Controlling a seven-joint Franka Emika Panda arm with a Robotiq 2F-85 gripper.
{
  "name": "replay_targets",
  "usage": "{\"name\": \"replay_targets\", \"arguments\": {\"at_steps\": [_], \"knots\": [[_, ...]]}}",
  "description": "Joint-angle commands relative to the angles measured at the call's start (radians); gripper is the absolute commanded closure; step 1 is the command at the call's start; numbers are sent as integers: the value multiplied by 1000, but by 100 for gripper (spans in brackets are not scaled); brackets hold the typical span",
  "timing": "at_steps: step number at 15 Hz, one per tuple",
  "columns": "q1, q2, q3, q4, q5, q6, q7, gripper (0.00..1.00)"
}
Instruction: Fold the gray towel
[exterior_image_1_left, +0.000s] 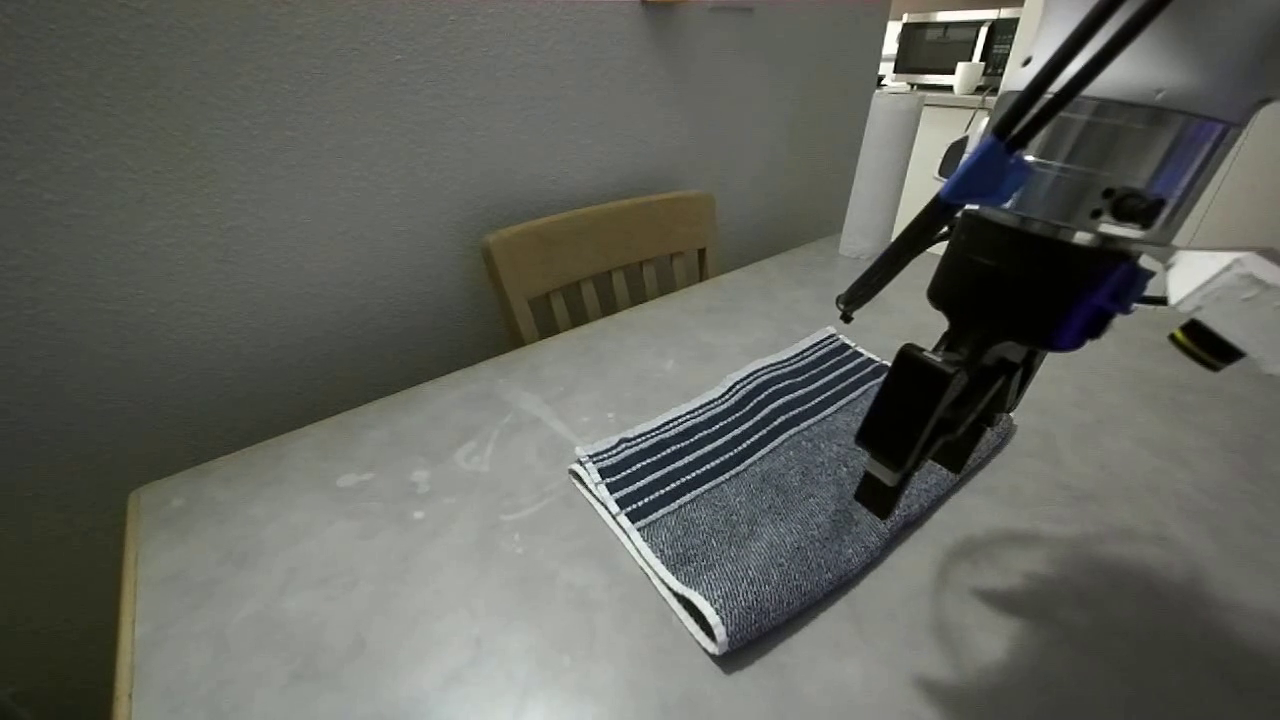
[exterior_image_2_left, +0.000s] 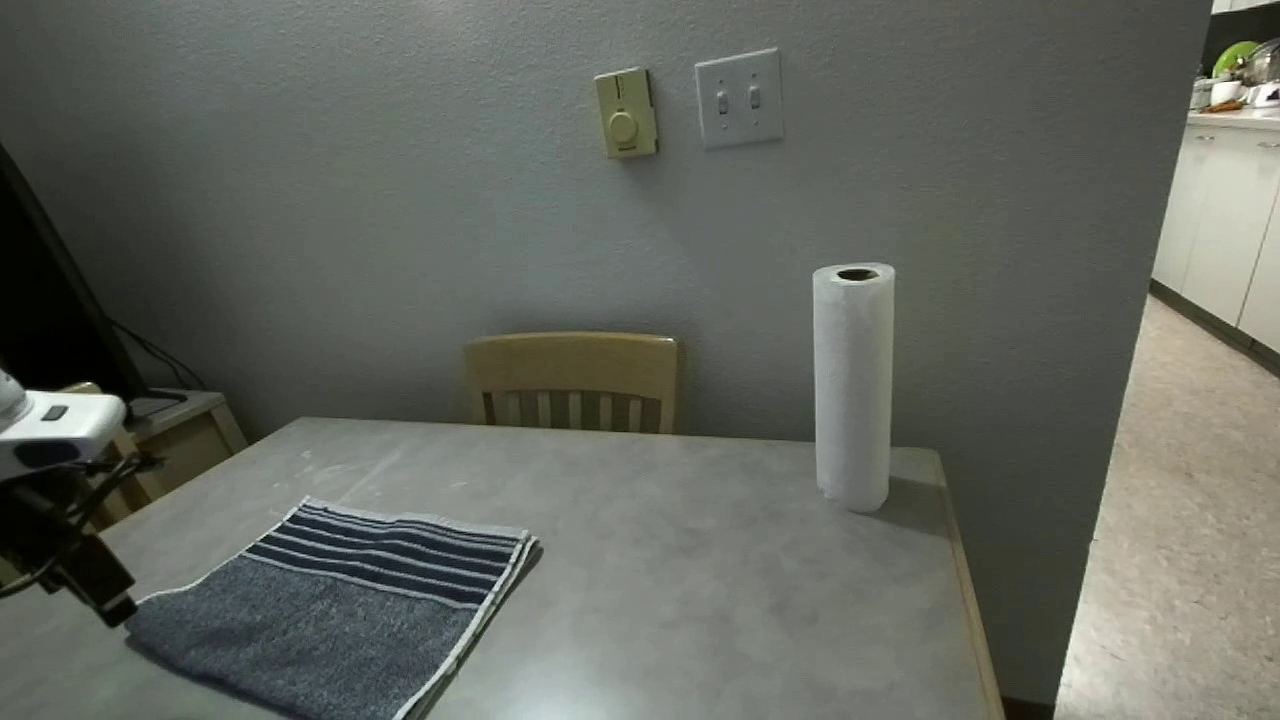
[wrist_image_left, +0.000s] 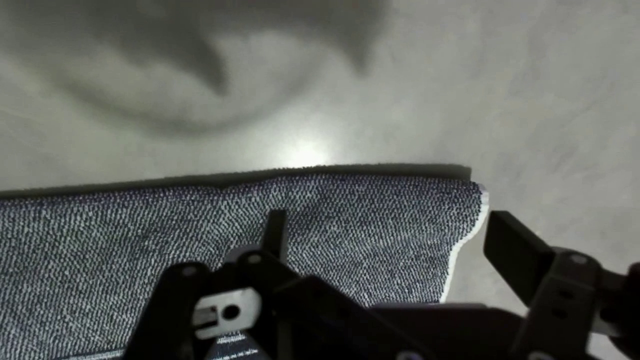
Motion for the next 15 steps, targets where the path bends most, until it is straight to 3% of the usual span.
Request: {"name": "replay_targets", "arguments": {"at_steps": [1, 5, 13, 14, 15], "knots": [[-19, 42, 7, 41, 6, -24, -15, 0], [-28, 138, -8, 169, -42, -74, -16, 0], [-22, 359, -21, 560, -168, -301, -40, 0], [-18, 299, -27, 459, -155, -241, -5, 0], [-16, 315, -27, 490, -156, -251, -6, 0]]}}
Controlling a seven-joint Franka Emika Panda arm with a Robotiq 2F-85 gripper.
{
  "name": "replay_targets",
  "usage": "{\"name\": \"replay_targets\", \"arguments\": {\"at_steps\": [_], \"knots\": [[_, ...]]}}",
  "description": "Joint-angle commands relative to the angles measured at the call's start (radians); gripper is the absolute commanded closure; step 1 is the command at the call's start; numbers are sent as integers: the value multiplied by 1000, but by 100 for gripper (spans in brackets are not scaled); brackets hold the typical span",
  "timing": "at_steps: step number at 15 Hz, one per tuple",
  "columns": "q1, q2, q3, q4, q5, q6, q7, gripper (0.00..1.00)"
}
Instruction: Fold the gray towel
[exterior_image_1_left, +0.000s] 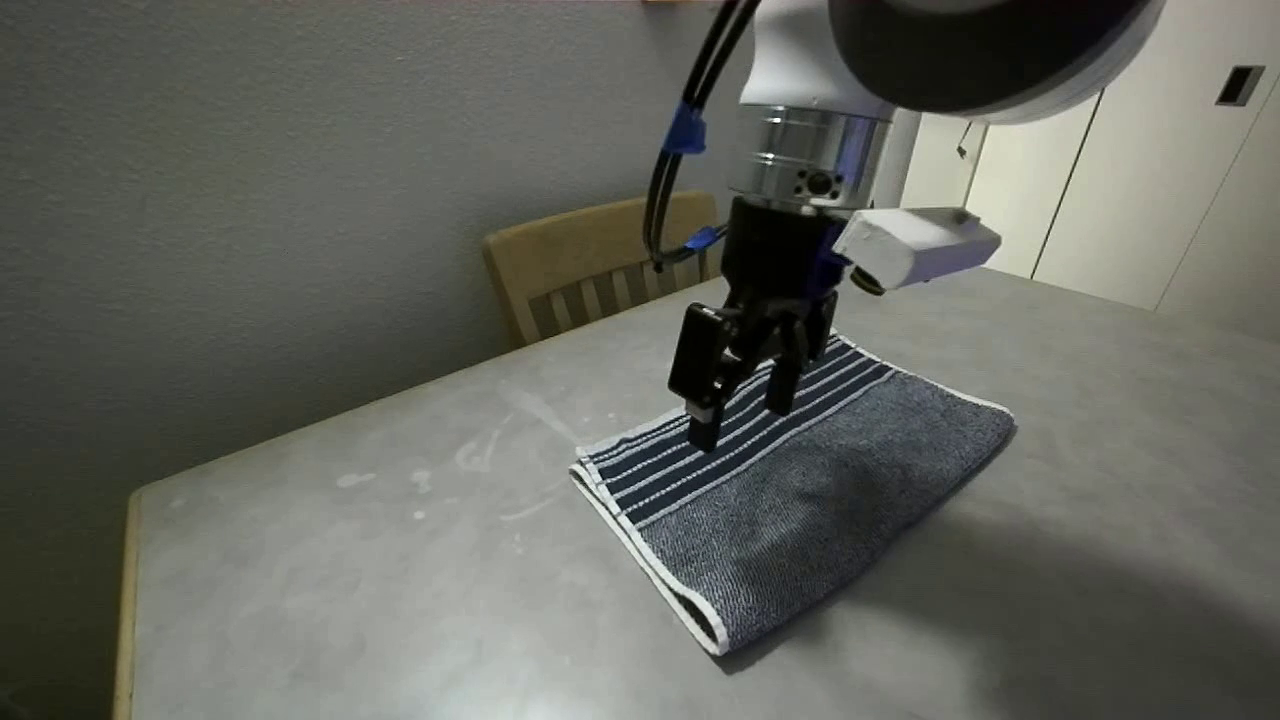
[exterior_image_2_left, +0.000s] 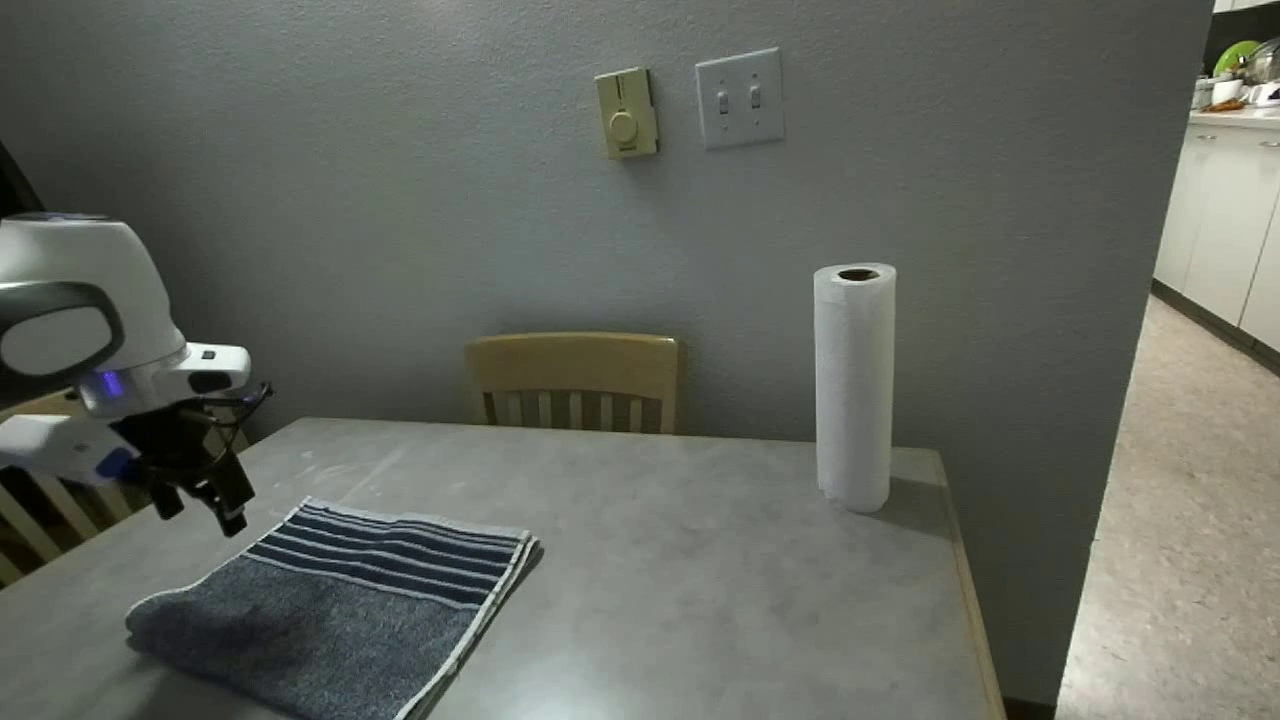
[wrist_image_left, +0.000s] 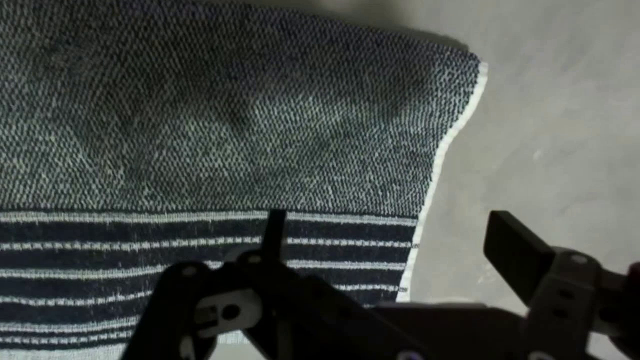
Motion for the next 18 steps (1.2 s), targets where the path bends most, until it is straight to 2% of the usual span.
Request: {"name": "replay_targets", "arguments": {"at_steps": [1, 5, 9, 16, 18], "knots": [[-3, 1, 3, 2, -3, -2, 3, 0], [12, -2, -6, 6, -19, -29, 32, 0], [44, 52, -25, 102, -45, -112, 137, 0], [96, 315, -51, 492, -99, -415, 212, 0], [102, 399, -42, 607, -97, -484, 188, 0]]}}
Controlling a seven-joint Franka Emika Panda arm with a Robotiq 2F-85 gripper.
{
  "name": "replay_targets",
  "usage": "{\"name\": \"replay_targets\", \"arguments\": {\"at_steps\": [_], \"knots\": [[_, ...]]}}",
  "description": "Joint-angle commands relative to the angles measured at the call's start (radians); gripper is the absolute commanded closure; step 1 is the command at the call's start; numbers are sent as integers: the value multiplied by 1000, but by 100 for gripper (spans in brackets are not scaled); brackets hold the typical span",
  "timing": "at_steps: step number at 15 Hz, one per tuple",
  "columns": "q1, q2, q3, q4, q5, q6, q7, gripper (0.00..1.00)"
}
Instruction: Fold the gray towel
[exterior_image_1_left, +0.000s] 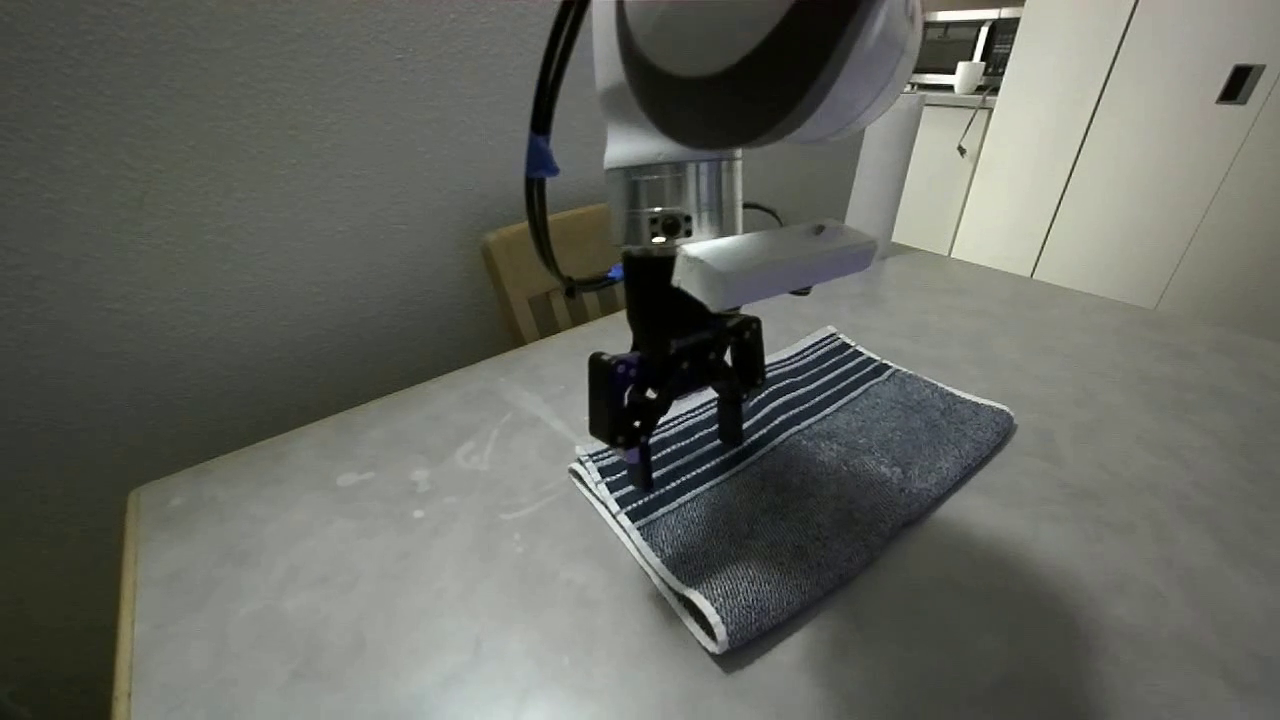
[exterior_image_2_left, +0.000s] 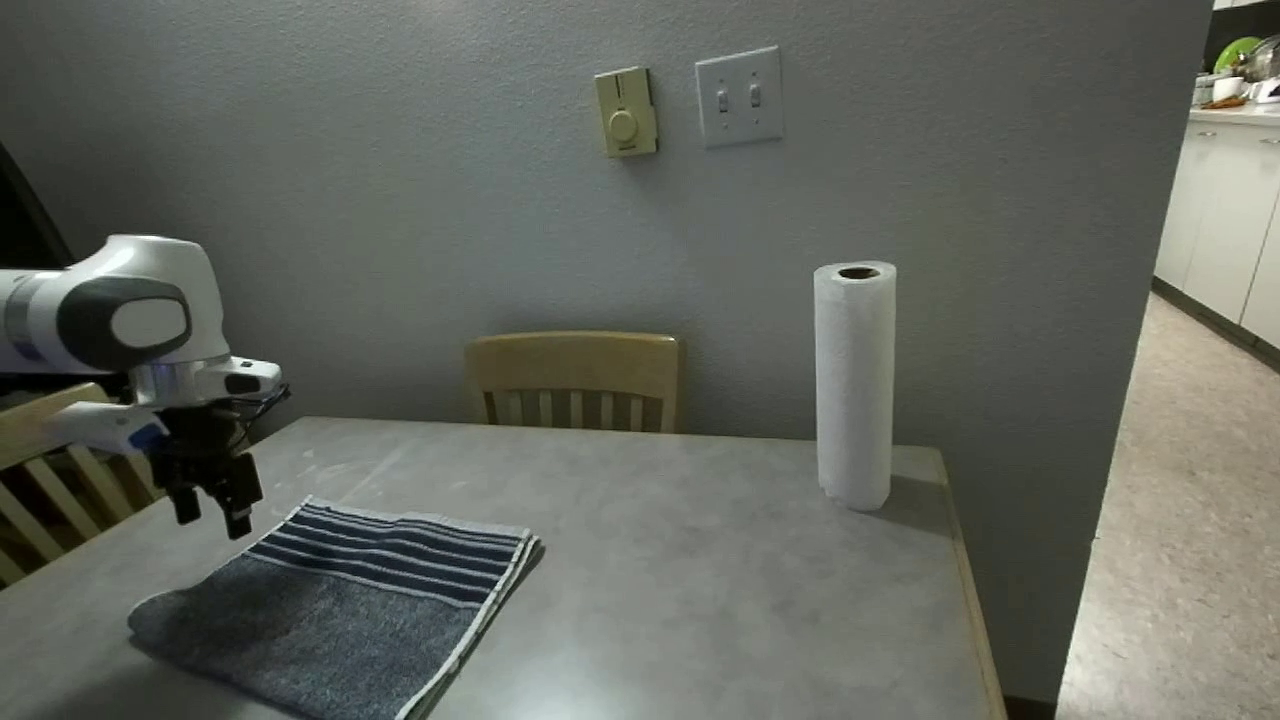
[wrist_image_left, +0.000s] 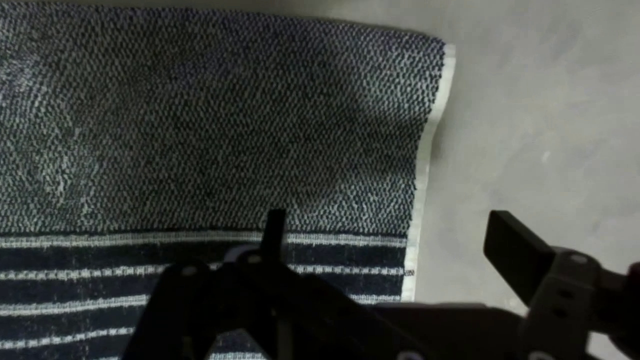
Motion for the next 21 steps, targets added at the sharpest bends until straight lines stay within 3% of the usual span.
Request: {"name": "replay_targets", "arguments": {"at_steps": [1, 2, 5, 9, 17, 21], "knots": [[22, 163, -1, 241, -15, -143, -13, 0], [16, 83, -4, 113, 0, -68, -2, 0], [28, 154, -3, 210, 0, -109, -2, 0], [50, 157, -19, 223, -12, -158, 60, 0], [166, 197, -73, 391, -61, -510, 350, 0], [185, 265, -76, 493, -112, -557, 384, 0]]}}
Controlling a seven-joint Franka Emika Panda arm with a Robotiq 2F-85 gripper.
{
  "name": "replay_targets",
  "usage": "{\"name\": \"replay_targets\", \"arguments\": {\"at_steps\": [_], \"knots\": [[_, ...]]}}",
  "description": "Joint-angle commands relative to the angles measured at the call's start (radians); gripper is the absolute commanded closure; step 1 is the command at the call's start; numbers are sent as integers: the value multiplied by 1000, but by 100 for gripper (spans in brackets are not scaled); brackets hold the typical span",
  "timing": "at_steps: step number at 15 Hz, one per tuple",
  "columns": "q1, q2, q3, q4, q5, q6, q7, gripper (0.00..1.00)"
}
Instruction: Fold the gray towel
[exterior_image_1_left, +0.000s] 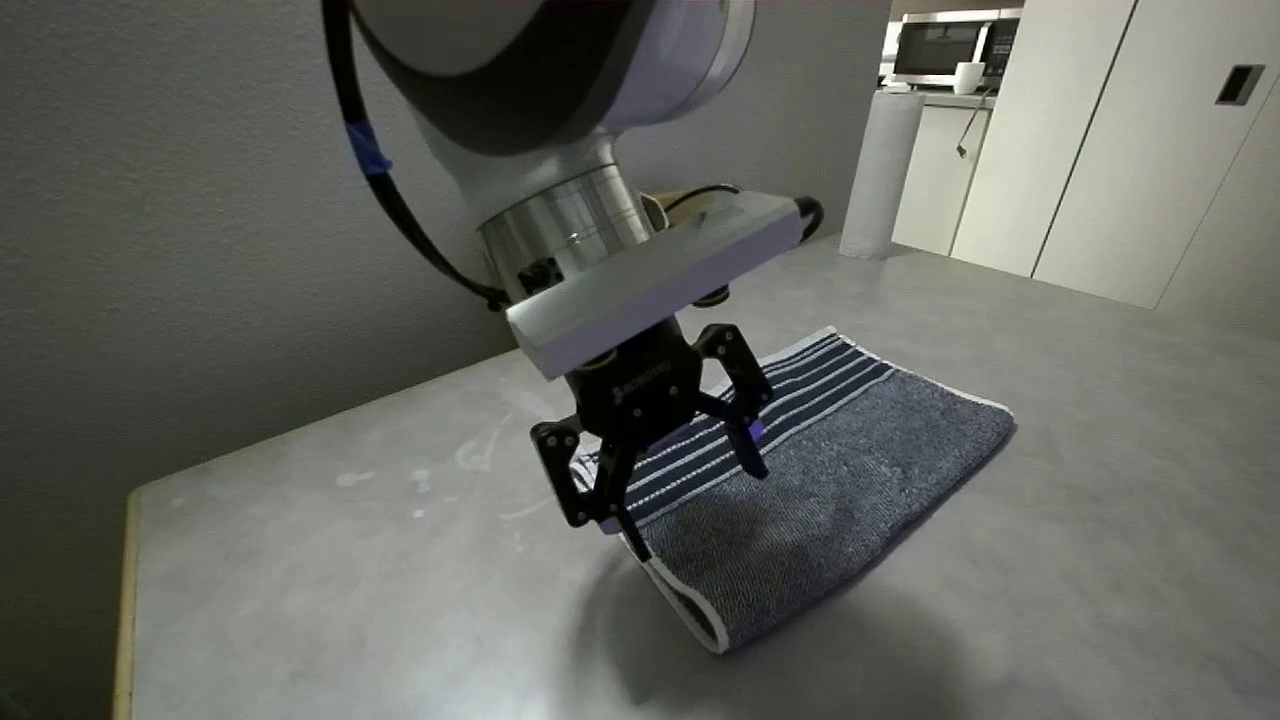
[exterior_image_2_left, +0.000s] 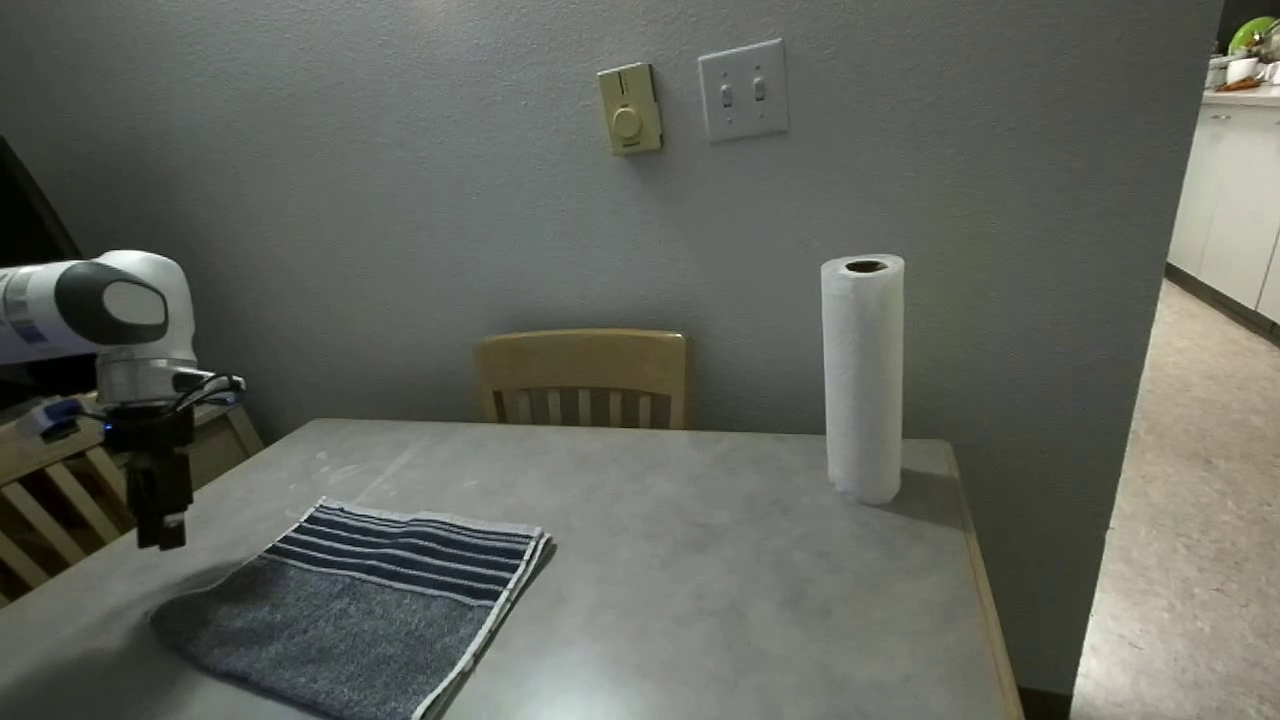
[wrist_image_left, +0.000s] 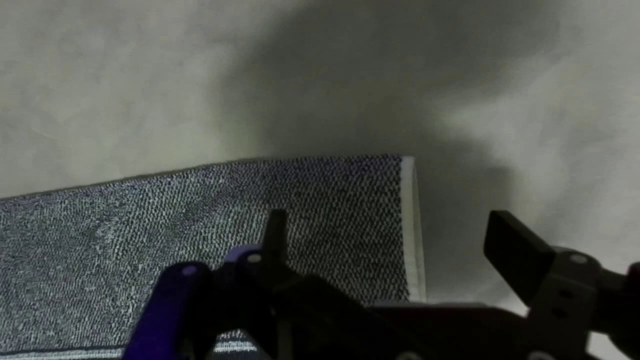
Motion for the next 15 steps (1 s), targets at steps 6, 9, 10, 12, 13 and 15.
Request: {"name": "replay_targets", "arguments": {"at_steps": [6, 9, 10, 12, 13, 15], "knots": [[2, 214, -15, 235, -52, 19, -31, 0], [4, 247, -24, 277, -55, 19, -31, 0], [4, 248, -26, 278, -55, 23, -31, 0], [5, 259, -29, 298, -54, 21, -30, 0], [6, 264, -31, 307, -56, 18, -32, 0], [10, 272, -34, 325, -62, 5, -32, 0]]}}
